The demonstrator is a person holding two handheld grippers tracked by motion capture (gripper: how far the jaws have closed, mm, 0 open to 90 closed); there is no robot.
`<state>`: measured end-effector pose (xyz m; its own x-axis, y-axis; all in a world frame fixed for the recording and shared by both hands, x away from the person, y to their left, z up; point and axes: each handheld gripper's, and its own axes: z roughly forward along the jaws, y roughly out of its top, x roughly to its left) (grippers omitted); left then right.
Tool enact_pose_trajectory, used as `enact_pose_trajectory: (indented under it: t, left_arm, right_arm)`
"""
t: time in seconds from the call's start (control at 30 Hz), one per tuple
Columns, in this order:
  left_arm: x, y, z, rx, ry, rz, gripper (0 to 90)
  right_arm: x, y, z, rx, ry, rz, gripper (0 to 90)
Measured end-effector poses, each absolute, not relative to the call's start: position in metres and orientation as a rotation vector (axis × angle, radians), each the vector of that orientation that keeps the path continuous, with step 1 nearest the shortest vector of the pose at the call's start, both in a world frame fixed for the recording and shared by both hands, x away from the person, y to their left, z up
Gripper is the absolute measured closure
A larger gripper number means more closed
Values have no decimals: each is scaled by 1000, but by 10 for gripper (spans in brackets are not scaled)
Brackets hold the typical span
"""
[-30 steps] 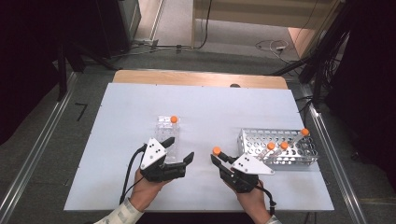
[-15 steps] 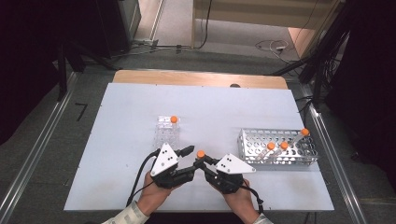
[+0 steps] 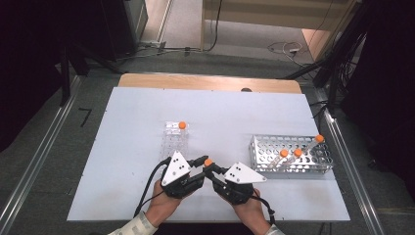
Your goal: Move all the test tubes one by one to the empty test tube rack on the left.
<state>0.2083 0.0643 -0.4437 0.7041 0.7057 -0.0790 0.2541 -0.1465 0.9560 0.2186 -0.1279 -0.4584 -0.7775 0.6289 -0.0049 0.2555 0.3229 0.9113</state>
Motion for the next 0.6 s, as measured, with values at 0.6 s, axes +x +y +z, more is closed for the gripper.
enact_pose_trajectory:
  t: [0.6]
  left_arm:
    - [214,74,-440,1669,827,456,696]
  right_arm:
    - [219,-136,-456,798,2258,1447,391]
